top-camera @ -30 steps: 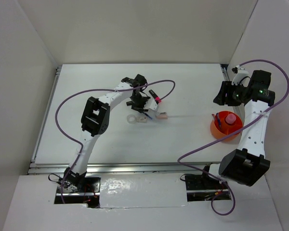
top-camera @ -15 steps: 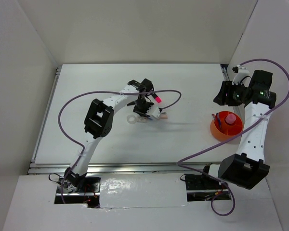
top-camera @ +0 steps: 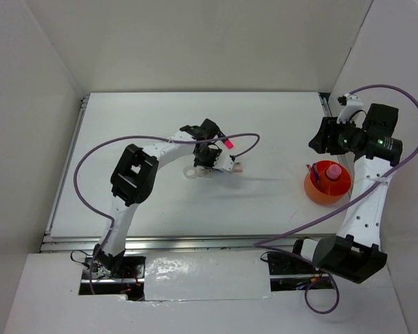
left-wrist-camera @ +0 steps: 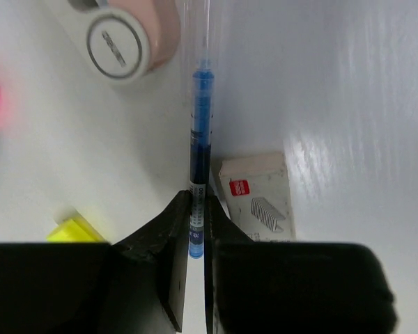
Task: Sort the stationery into containers
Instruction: Pick up the pen from the center of the board.
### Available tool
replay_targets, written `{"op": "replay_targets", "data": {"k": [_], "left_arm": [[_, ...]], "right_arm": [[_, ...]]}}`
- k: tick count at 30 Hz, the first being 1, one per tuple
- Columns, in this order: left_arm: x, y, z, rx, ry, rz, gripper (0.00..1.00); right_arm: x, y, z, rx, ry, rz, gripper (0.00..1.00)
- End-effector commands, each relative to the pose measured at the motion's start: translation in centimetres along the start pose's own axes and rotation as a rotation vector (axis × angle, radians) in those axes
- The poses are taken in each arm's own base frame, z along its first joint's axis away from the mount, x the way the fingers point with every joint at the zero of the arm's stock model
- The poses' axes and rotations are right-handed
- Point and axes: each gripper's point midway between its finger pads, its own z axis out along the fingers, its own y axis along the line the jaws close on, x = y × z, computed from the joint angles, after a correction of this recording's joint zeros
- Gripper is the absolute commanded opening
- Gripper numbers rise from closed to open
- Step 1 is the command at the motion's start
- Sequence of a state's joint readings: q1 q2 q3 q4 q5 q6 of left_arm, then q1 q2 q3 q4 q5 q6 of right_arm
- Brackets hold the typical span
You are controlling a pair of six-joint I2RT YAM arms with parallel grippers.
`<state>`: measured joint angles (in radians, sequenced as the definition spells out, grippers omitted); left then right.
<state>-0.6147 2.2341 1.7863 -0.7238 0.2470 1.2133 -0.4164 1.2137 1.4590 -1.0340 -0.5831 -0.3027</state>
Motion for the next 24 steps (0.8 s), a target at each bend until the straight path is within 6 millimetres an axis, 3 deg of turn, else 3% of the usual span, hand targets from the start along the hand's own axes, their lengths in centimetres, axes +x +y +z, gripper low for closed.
{"op": "replay_targets", "data": {"k": [1, 6, 10, 12, 13, 15, 16, 19, 24], "left_arm": [[-5.1, 2.3, -2.8, -0.122, -0.140, -0.002, 0.00], [-9.6, 3.5, -8.9, -0.218, -0.247, -0.042, 0.00], [-13.4, 4.5, -15.2, -0.270, -0.435, -0.307, 0.00], [-14.3, 3.7, -16.4, -0.240, -0.516, -0.504, 0.00], [-15.3, 4.1, -18.6, -0.282, -0.580, -0.539, 0.00], [-15.6, 2.9, -19.0, -0.248, -0.627, -0.697, 0.00], [-16.3, 2.8, -20.6, -0.270, -0.681, -0.716, 0.00], [-17.0, 1.3, -21.6, -0.251, -0.731, -0.784, 0.00], [-18.6, -0.8, -21.9, -0.232, -0.739, -0.747, 0.00]], "right_arm": [[-1.1, 1.8, -1.2, -0.039, -0.057, -0.023, 0.57], [-1.7, 3.2, -1.5, -0.102, -0.099, -0.018, 0.57], [-2.7, 6.7, -1.7, -0.269, -0.140, -0.016, 0.60], [-3.2, 8.2, -1.7, -0.334, -0.153, 0.008, 0.62], [-3.2, 9.6, -1.5, -0.384, -0.146, 0.012, 0.62], [-3.7, 11.3, -1.4, -0.451, -0.151, 0.051, 0.66], [-3.8, 12.8, -1.3, -0.495, -0.141, 0.071, 0.70], [-4.1, 14.8, -1.0, -0.573, -0.148, 0.114, 0.80], [-4.5, 15.5, 0.2, -0.634, -0.097, 0.190, 0.82]]}}
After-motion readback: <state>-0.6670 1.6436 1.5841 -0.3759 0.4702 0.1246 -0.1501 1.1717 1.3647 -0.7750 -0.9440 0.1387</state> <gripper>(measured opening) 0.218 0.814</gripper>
